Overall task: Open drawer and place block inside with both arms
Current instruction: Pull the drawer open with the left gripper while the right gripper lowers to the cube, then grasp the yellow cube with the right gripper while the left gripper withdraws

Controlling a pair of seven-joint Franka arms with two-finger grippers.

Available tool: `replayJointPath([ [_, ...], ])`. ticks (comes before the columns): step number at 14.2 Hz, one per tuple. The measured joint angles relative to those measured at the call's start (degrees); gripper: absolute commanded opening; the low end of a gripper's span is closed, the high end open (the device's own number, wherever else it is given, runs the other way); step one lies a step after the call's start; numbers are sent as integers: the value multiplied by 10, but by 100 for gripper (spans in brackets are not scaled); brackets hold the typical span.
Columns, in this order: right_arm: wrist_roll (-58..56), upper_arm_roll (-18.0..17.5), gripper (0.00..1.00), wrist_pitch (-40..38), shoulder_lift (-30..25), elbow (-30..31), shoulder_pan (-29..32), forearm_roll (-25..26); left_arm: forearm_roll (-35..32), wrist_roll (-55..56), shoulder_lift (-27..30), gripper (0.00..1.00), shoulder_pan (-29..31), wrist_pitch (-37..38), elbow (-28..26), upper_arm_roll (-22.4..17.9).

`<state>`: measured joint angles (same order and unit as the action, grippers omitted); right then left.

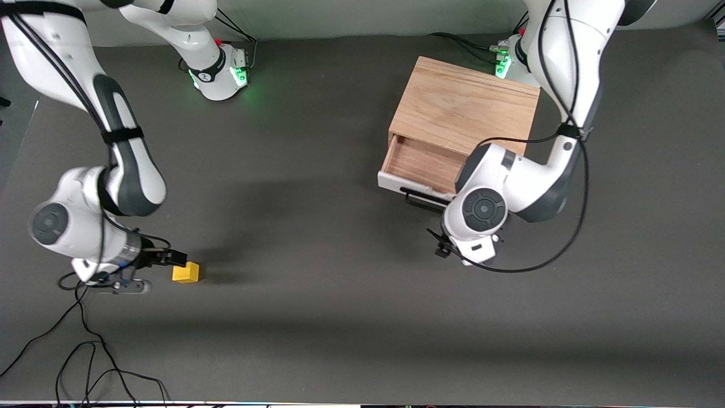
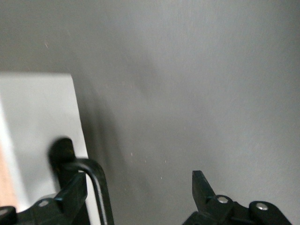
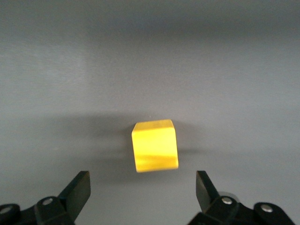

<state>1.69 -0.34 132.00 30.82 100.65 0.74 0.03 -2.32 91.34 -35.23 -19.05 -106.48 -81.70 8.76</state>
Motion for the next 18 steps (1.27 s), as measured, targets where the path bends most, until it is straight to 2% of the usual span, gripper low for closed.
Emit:
replayJointPath([
  [4,0,0,100,58,56,0,0,8,-2,-12,0,100,9,77,48,0],
  [5,0,1,89,66,64,0,1,8,-2,-12,0,100,8,96,57,2],
  [6,0,1,63,71,68,-1,1,9,-3,-12,1,100,7,118,69,3],
  [8,0,1,22,74,70,-2,2,9,-8,-19,7,100,7,171,105,5],
  [9,0,1,6,74,70,-3,3,9,-9,-43,15,100,7,200,125,5],
  [10,0,1,0,74,70,-4,3,9,-9,-76,29,100,8,228,138,4],
  [14,3,1,0,44,63,-28,2,9,-13,-148,117,100,12,321,146,2],
  [16,41,-6,0,-54,50,-81,-2,8,-15,-205,159,100,25,354,145,0],
  [18,108,-29,0,-185,35,-168,-14,6,-15,-273,192,100,55,379,144,-3],
])
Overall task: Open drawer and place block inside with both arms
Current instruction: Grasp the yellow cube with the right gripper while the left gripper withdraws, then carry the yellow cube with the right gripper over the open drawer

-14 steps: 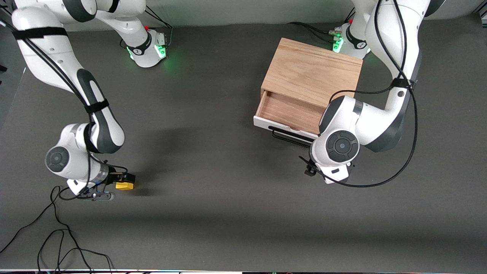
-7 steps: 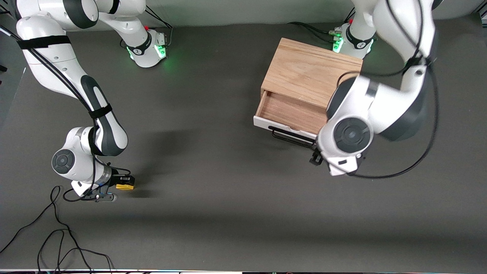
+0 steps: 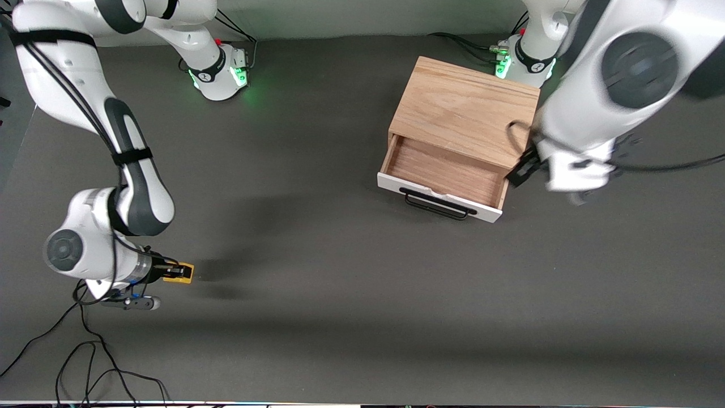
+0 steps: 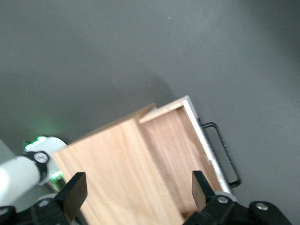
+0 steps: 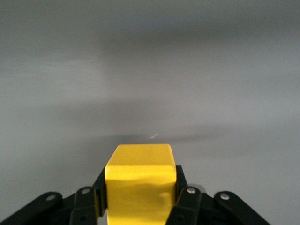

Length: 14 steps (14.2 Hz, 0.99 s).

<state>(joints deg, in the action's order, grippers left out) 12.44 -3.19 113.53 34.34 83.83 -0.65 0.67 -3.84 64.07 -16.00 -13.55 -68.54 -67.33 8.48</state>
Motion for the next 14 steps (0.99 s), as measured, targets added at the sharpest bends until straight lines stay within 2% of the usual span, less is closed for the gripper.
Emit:
replayJointPath([
  [2,79,-24,0,-112,-10,-92,-25,-8,1,-93,25,100,39,17,-4,-1],
  [4,171,-74,0,-178,-14,-163,-39,-19,0,-216,41,100,74,22,-6,-2],
  [6,270,-136,0,-204,-15,-205,-48,-22,-4,-340,46,100,100,21,-7,-3],
  [8,367,-190,0,-206,-15,-220,-72,-22,-24,-476,47,100,115,9,-11,-5],
  [10,437,-206,0,-195,-13,-225,-131,-22,-30,-569,47,100,131,-10,-14,-5],
  [14,516,-205,0,-129,20,-225,-273,34,-31,-615,47,100,148,-23,-16,-5],
])
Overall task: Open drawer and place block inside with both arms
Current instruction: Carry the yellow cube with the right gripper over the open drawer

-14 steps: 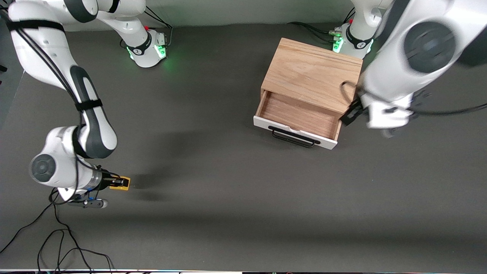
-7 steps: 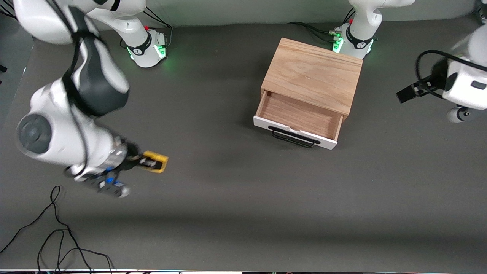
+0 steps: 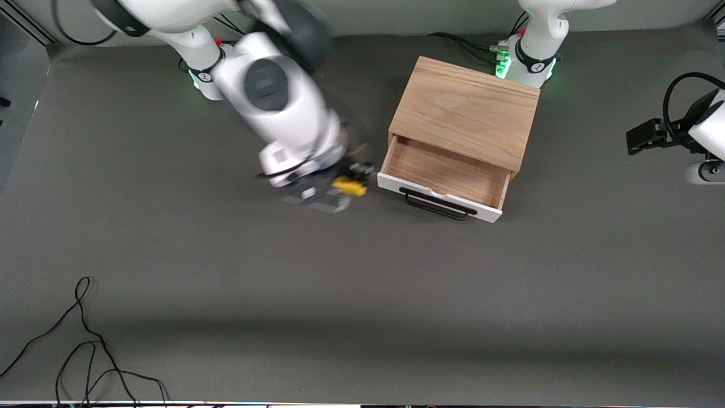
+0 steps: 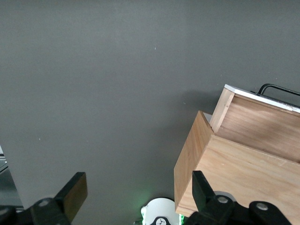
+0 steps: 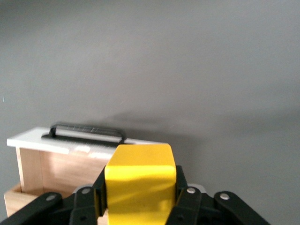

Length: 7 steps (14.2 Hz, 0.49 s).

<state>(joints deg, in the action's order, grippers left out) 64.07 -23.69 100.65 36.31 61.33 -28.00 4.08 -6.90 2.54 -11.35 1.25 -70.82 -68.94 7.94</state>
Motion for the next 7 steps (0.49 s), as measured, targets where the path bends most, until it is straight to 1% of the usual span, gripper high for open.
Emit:
replayJointPath([
  [2,35,1,0,47,29,0,-49,26,1,-27,0,100,1,-22,-3,1],
  [4,62,2,0,85,53,0,-80,50,6,-77,1,100,7,-36,-9,1],
  [6,78,3,0,107,72,-1,-100,74,43,-97,8,100,36,-49,-34,1],
  [7,88,3,0,110,81,0,-107,89,56,-106,18,100,52,-67,-57,0],
])
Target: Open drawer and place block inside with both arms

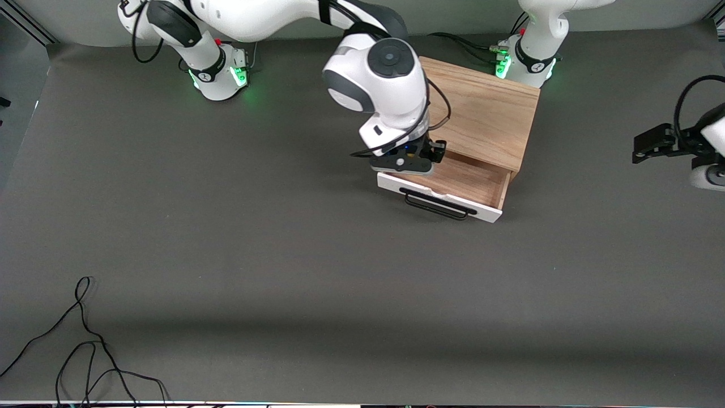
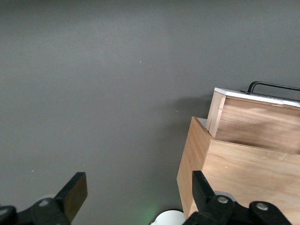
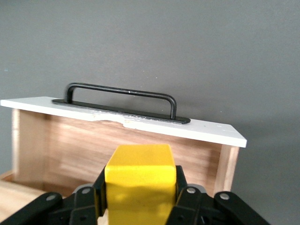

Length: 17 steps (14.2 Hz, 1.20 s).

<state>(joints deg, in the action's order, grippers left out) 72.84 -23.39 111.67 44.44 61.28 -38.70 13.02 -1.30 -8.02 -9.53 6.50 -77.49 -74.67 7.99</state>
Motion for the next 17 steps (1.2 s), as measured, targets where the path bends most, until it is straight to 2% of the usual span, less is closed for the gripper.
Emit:
replayJointPath([
  [4,34,1,0,20,40,0,-23,28,14,-13,99,100,21,-109,-161,3],
  [6,42,1,0,21,45,0,-27,29,14,-13,146,100,21,-135,-221,8],
  [8,43,1,0,21,46,0,-29,34,14,-13,167,100,21,-159,-243,9],
  [11,51,1,3,26,64,0,-30,53,14,-13,169,100,21,-180,-246,11],
  [13,56,1,12,36,78,0,-32,59,14,-13,169,100,21,-180,-246,11],
  [14,57,1,25,38,81,-1,-32,61,14,-13,169,100,21,-180,-245,11],
  [15,57,1,98,38,81,-3,-33,61,14,-13,169,100,21,-180,-245,12],
  [17,58,1,100,39,81,-6,-33,69,14,-13,169,100,20,-177,-245,12],
])
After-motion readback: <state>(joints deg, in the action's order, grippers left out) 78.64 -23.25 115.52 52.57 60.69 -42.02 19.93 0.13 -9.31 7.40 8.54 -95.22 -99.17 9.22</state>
